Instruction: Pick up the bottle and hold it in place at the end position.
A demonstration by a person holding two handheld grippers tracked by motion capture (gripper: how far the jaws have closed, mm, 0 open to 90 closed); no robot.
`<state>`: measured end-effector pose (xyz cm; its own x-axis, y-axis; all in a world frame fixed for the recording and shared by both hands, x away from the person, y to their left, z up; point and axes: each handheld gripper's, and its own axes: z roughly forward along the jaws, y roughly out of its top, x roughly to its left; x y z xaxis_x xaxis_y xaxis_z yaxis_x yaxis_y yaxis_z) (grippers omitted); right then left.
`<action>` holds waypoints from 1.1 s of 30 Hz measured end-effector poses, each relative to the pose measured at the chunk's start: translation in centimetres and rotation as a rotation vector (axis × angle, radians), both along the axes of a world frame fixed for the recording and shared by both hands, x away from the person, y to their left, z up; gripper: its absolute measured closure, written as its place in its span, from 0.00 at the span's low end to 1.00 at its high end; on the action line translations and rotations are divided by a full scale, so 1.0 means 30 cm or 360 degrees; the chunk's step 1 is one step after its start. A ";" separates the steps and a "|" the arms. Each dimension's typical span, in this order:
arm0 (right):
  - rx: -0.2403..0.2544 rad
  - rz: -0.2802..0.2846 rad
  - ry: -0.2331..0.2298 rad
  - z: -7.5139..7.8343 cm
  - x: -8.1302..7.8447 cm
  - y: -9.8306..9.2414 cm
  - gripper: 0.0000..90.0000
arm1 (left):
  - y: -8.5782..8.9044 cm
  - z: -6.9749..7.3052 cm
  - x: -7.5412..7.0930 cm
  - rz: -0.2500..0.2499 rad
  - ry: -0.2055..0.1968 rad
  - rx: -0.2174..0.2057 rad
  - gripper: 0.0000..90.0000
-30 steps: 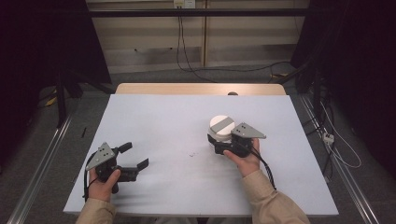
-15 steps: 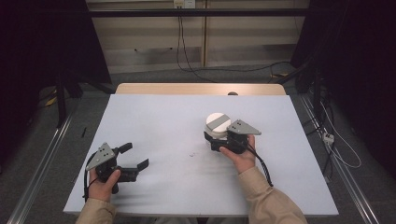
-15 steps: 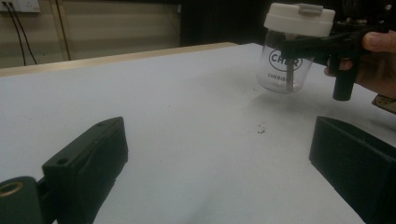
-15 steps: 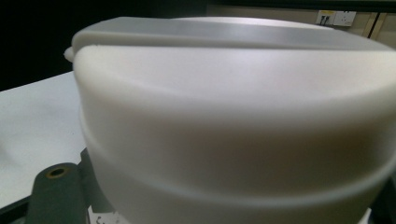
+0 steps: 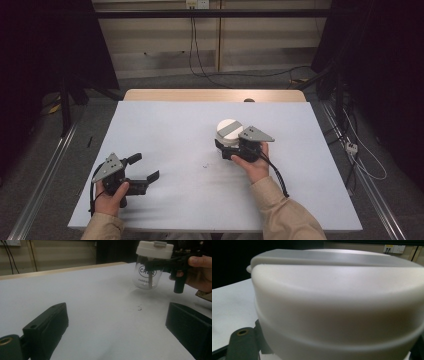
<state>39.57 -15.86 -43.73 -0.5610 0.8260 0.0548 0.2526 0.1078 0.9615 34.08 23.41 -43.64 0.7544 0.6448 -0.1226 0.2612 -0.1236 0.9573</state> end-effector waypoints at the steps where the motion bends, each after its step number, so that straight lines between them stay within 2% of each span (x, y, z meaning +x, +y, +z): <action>1: 0.0000 -0.0005 0.0000 -0.001 0.002 0.000 0.20 | 0.000 0.000 0.000 0.0000 0.0000 0.0000 0.05; 11: 0.0008 -0.0015 0.0006 -0.007 0.017 -0.002 0.20 | -0.003 -0.003 0.001 -0.0004 0.0004 0.0004 0.05; 33: 0.0013 0.0002 0.0003 -0.013 0.063 0.037 0.20 | -0.002 -0.007 0.001 -0.0004 0.0013 0.0011 0.05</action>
